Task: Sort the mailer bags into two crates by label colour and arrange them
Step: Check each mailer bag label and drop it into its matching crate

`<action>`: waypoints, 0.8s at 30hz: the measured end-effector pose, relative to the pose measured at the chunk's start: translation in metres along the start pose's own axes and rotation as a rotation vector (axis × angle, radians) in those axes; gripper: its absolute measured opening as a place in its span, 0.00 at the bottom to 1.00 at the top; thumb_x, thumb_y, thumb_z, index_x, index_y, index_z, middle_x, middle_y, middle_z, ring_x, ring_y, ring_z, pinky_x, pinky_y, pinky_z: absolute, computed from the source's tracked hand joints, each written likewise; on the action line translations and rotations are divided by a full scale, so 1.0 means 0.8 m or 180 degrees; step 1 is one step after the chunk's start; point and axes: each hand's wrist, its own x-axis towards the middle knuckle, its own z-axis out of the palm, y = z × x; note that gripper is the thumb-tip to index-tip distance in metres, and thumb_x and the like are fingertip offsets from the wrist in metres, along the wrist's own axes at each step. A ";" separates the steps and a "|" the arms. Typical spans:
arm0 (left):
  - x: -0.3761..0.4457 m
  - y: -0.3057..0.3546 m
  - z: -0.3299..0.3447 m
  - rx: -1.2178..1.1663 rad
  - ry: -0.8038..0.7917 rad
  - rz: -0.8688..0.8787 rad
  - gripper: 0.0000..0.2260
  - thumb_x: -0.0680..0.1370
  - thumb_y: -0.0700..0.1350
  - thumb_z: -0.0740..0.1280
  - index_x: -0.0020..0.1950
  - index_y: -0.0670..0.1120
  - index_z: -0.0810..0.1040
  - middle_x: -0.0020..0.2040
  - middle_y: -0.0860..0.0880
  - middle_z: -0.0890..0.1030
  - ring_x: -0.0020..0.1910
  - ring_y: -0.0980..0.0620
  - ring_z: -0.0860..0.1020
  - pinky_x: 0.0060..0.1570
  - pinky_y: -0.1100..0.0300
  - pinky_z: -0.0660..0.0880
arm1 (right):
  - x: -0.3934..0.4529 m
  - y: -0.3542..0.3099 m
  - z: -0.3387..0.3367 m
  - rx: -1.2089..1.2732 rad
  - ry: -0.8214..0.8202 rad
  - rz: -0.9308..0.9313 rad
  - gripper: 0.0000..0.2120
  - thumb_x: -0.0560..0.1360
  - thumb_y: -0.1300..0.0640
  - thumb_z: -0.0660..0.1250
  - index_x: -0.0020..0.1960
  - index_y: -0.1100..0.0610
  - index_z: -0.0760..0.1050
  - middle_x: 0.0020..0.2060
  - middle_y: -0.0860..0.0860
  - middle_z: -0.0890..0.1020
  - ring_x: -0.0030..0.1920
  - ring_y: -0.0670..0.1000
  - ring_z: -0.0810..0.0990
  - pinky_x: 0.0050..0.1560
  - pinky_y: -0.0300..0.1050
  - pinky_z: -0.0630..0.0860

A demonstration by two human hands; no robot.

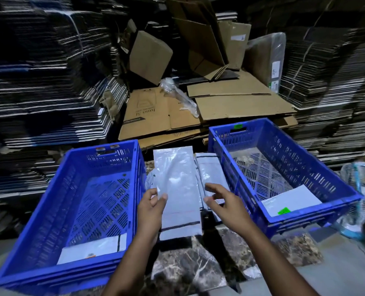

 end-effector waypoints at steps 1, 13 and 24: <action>-0.009 0.004 -0.005 -0.0138 -0.0053 -0.0016 0.10 0.78 0.49 0.72 0.57 0.57 0.76 0.63 0.45 0.79 0.61 0.46 0.78 0.64 0.44 0.74 | 0.003 -0.004 0.008 0.0195 -0.0142 0.0015 0.19 0.79 0.49 0.68 0.69 0.44 0.72 0.60 0.40 0.80 0.57 0.36 0.78 0.48 0.34 0.77; -0.065 0.034 -0.048 -0.0958 -0.0351 0.0031 0.10 0.78 0.33 0.66 0.50 0.43 0.86 0.59 0.41 0.82 0.57 0.45 0.82 0.52 0.54 0.80 | 0.011 -0.041 0.041 0.0803 0.0207 -0.0595 0.23 0.73 0.71 0.70 0.40 0.41 0.86 0.59 0.50 0.76 0.61 0.46 0.77 0.59 0.47 0.73; -0.105 0.051 -0.046 -0.0336 -0.0542 0.0770 0.21 0.77 0.29 0.68 0.67 0.47 0.74 0.58 0.67 0.81 0.57 0.65 0.79 0.49 0.72 0.75 | -0.027 -0.068 0.029 0.0939 -0.0472 -0.0266 0.13 0.79 0.58 0.69 0.61 0.46 0.80 0.52 0.39 0.84 0.49 0.42 0.83 0.51 0.43 0.76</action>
